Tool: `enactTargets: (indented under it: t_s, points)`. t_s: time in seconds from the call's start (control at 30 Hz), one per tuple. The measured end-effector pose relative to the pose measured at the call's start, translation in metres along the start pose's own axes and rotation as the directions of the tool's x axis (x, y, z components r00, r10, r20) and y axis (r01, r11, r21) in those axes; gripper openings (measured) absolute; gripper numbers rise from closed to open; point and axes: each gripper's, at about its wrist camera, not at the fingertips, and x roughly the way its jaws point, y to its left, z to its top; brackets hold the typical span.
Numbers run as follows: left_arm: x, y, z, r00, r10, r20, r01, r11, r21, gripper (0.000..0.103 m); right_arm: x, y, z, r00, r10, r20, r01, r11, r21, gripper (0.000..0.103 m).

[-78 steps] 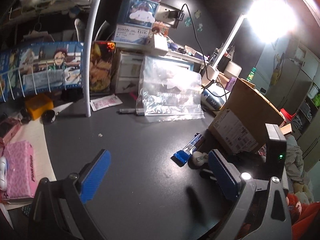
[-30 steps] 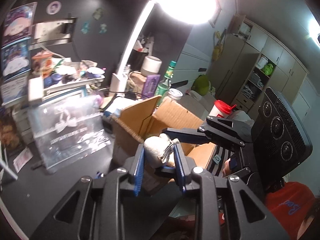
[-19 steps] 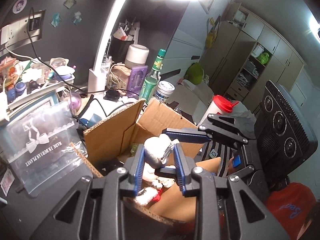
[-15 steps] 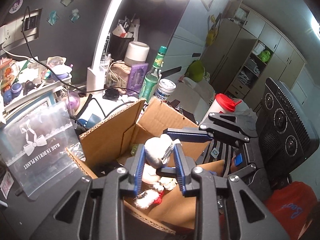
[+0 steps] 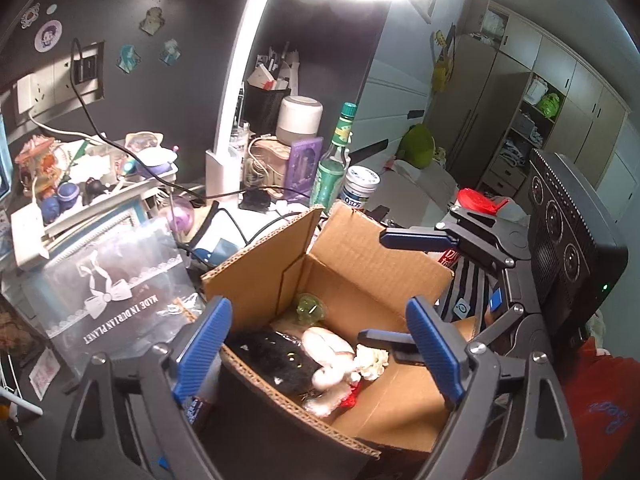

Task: Organize objects
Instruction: 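Carry the white figurine with the right gripper into the box and release, then move the right gripper to the blue chocolate bar and grasp it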

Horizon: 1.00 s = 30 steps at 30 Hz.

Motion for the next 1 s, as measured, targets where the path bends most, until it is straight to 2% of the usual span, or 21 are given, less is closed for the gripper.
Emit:
enactTargets:
  t_s: [0.23,0.43,0.53,0.67,0.83,0.93,1.0]
  points:
    - [-0.019,0.003,-0.011,0.999,0.022,0.036,-0.022,1.000,0.004,0.089,-0.008,0.009,0.004,1.000,-0.005,0.006,0.004,1.000,0.018,0.077]
    - [-0.058,0.022,-0.031,0.991,0.069,0.111,-0.065,0.997,-0.038,0.089,-0.022,0.043,0.016,0.996,0.067,0.059,-0.068,0.998,0.004,0.077]
    - [-0.085,0.037,-0.048,0.980,0.128,0.150,-0.117,0.990,-0.081,0.089,-0.023,0.071,0.024,0.989,0.126,0.079,-0.125,0.992,-0.018,0.077]
    - [-0.119,0.060,-0.081,0.958,0.226,0.179,-0.202,0.969,-0.141,0.090,-0.016,0.117,0.031,0.971,0.220,0.089,-0.215,0.975,-0.060,0.077]
    - [-0.144,0.087,-0.128,0.929,0.320,0.187,-0.278,0.935,-0.218,0.093,0.012,0.173,0.033,0.938,0.343,0.046,-0.340,0.939,-0.054,0.077]
    - [-0.152,0.104,-0.156,0.919,0.351,0.177,-0.300,0.917,-0.261,0.093,0.041,0.201,0.024,0.912,0.411,-0.002,-0.411,0.912,0.007,0.077]
    - [-0.152,0.114,-0.173,0.914,0.373,0.160,-0.318,0.903,-0.289,0.093,0.059,0.208,0.015,0.902,0.430,-0.031,-0.427,0.901,0.074,0.077]
